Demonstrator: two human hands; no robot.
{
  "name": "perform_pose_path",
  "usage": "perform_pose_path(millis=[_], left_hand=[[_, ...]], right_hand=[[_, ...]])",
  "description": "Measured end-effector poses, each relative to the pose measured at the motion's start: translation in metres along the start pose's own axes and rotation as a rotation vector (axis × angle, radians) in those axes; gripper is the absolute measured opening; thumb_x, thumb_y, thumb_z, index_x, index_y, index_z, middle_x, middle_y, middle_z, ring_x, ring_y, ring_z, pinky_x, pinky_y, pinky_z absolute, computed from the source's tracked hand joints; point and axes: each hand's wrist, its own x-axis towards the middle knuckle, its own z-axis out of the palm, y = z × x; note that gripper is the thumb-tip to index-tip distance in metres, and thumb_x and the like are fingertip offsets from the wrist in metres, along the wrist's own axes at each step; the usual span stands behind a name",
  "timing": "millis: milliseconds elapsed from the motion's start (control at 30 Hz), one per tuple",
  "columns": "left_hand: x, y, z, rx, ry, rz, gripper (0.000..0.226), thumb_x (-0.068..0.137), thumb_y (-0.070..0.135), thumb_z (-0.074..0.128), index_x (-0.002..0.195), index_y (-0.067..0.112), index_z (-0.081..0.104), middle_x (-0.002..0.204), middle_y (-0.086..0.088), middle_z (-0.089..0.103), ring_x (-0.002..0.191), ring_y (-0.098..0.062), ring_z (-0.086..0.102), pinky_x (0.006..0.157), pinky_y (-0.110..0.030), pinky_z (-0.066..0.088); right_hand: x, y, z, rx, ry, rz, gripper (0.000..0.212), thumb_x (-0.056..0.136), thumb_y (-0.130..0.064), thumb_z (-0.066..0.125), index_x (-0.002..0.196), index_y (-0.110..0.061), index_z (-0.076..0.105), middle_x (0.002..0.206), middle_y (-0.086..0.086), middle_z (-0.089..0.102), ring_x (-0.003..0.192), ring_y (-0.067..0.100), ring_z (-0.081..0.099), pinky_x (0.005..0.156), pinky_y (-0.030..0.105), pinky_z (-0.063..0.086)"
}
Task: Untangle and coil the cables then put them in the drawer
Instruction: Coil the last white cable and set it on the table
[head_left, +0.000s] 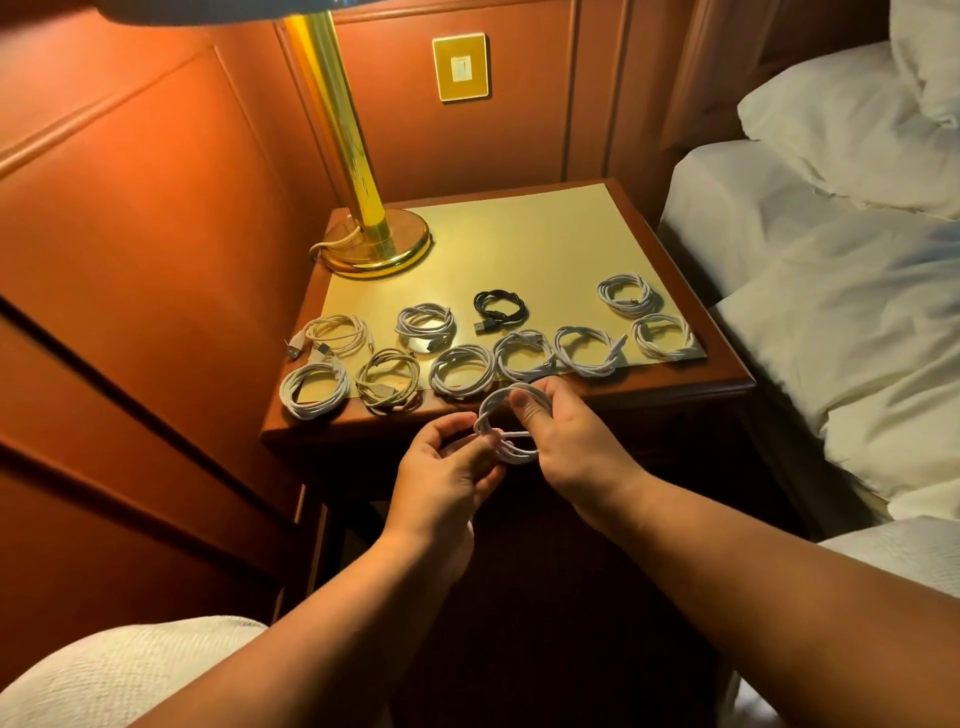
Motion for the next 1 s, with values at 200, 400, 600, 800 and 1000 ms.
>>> perform_pose_path(millis=[200,400,600,800,1000], left_hand=[[-0.001,0.010,0.001,-0.185,-0.215,-0.187,0.040,0.080,0.013,0.065,0.118,0.020,0.058,0.089,-0.008,0.070,0.088,-0.021,0.066,0.083,-0.035,0.045],[-0.001,0.016,0.000,-0.376,-0.387,-0.257,0.040,0.088,0.016,0.052,0.128,0.019,0.053,0.093,-0.011,0.065,0.089,-0.027,0.063,0.090,-0.050,0.045],[-0.003,0.017,0.003,-0.370,-0.423,-0.205,0.046,0.079,0.000,0.061,0.123,0.011,0.056,0.093,-0.013,0.068,0.073,-0.020,0.064,0.085,-0.047,0.051],[0.002,0.016,0.002,-0.109,-0.306,-0.117,0.062,0.078,-0.021,0.047,0.129,0.013,0.050,0.113,-0.016,0.054,0.095,-0.025,0.062,0.079,-0.042,0.059],[0.010,0.030,-0.007,0.672,-0.383,0.083,0.049,0.085,-0.006,0.064,0.111,0.033,0.050,0.105,-0.009,0.056,0.087,-0.023,0.064,0.077,-0.035,0.060]], right_hand=[[0.010,0.002,-0.006,-0.140,0.003,-0.006,0.025,0.103,-0.036,0.043,0.108,-0.015,0.057,0.106,0.006,0.064,0.097,0.016,0.063,0.075,0.026,0.049],[0.007,-0.003,-0.006,-0.073,-0.061,-0.020,0.021,0.105,-0.031,0.042,0.093,-0.019,0.055,0.085,-0.001,0.063,0.076,0.004,0.061,0.065,0.021,0.047],[0.005,-0.002,-0.002,-0.088,-0.126,-0.023,0.018,0.104,-0.030,0.044,0.095,-0.018,0.054,0.086,0.000,0.062,0.076,0.004,0.060,0.065,0.019,0.049],[0.004,-0.006,-0.009,-0.210,-0.056,-0.091,0.018,0.103,-0.032,0.045,0.097,-0.017,0.054,0.082,-0.001,0.056,0.065,0.001,0.051,0.057,0.014,0.044],[0.006,-0.007,-0.016,-0.257,-0.029,-0.079,0.019,0.102,-0.031,0.048,0.097,-0.016,0.057,0.079,-0.002,0.055,0.067,0.007,0.050,0.062,0.023,0.042]])
